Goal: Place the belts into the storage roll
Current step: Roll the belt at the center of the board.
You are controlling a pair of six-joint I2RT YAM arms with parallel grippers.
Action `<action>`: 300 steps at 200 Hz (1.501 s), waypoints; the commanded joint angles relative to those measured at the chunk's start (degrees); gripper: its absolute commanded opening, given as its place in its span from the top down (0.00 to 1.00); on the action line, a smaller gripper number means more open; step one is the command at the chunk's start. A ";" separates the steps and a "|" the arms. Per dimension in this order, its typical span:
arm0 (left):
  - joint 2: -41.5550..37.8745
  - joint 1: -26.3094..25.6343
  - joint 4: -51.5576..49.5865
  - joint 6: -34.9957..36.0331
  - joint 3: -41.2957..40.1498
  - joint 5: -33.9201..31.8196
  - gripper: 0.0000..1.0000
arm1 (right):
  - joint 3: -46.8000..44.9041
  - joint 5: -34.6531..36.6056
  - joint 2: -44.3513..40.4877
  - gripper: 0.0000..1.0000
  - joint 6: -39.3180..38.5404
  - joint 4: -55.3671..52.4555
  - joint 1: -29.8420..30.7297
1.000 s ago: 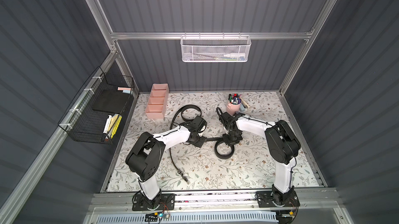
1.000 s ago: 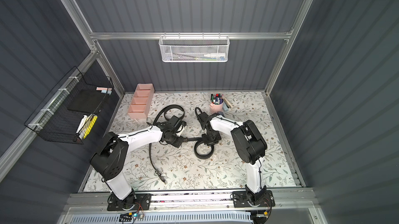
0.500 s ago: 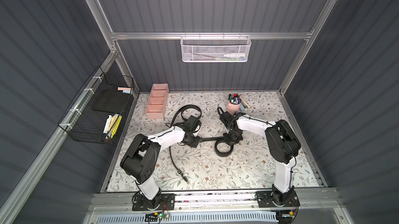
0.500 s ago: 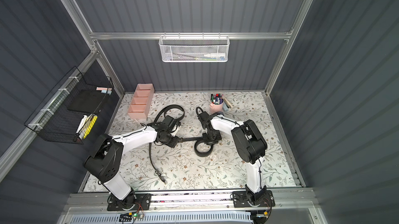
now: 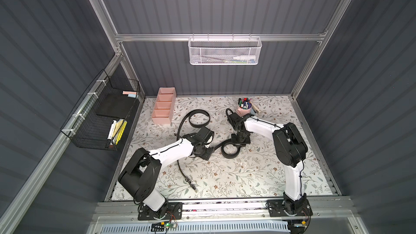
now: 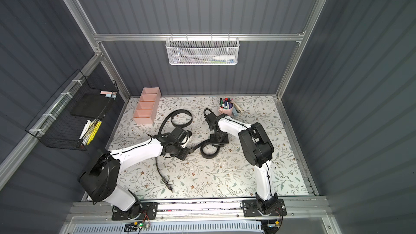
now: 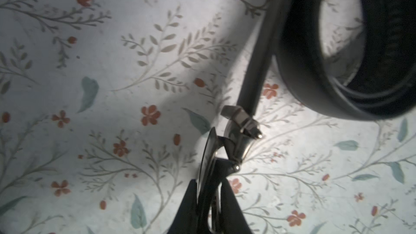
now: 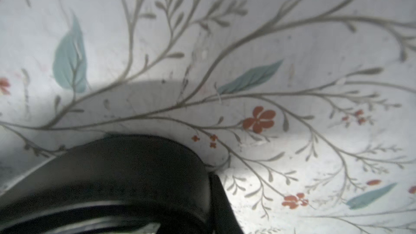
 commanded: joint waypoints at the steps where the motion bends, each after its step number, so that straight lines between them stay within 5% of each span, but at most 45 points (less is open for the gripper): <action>1: -2.43 -4.66 -5.83 -7.77 -3.17 -2.64 0.84 | 1.73 5.41 1.83 1.00 6.43 -2.51 -2.64; 36: -2.45 -8.13 -2.13 -11.76 -4.58 -1.28 0.72 | 2.07 5.15 2.02 1.00 3.72 -1.80 -1.21; 104: -2.24 -8.46 -5.10 -7.81 -0.20 1.50 0.47 | -0.01 6.53 0.91 1.00 -0.46 0.55 0.98; 146: -6.42 -2.18 -8.41 -2.09 8.42 -0.76 0.26 | -1.62 7.44 -0.79 1.00 -2.28 0.52 1.02; 189: 7.18 5.70 0.51 -1.91 22.18 6.10 0.22 | -2.66 6.09 -1.64 1.00 -3.99 0.51 0.73; 232: 22.93 7.39 4.40 -1.11 35.20 10.26 0.21 | -3.24 3.85 -1.30 1.00 -4.84 1.51 0.33; 300: 34.73 10.58 5.45 0.16 40.49 16.06 0.19 | -4.08 0.84 -1.12 1.00 -5.53 2.60 -2.36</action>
